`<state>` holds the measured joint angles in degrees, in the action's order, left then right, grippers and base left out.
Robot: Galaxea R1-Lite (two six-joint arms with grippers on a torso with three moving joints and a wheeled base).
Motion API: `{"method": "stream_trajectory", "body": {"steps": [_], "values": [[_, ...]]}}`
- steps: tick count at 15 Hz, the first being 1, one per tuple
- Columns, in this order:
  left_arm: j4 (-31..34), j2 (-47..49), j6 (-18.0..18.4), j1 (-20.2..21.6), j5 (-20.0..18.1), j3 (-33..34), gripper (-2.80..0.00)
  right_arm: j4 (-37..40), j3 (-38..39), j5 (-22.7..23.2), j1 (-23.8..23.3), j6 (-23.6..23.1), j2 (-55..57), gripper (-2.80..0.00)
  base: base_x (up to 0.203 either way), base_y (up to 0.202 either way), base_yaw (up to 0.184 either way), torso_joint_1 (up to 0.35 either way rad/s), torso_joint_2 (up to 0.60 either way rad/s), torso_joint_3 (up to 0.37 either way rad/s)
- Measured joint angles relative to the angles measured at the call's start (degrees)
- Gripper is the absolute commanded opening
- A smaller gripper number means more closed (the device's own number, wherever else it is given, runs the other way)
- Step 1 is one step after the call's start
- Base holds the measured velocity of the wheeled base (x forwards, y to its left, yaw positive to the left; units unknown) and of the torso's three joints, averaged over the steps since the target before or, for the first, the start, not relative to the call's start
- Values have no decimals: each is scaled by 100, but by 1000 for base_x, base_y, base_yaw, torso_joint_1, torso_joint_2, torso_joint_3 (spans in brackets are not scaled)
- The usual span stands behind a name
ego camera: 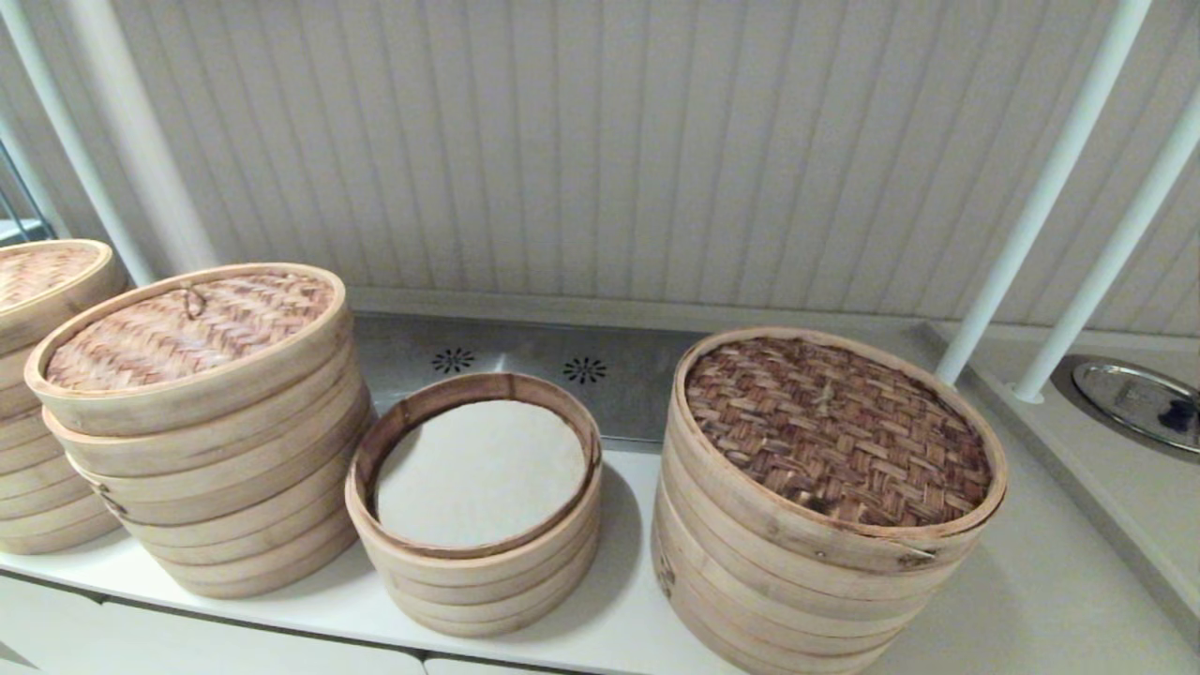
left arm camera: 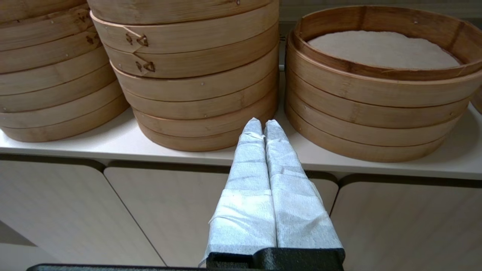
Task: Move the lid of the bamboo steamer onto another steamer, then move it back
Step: Pick up the steamer
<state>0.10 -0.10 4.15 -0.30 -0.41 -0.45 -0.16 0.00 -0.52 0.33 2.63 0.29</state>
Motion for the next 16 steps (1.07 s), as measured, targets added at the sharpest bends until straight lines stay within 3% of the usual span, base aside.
{"method": "stream_trajectory", "body": {"steps": [16], "values": [[13, 2, -79, 4, 12, 45, -280, 0, 0, 0, 0, 0, 0, -280, 0, 0, 0, 0, 0, 0]]}}
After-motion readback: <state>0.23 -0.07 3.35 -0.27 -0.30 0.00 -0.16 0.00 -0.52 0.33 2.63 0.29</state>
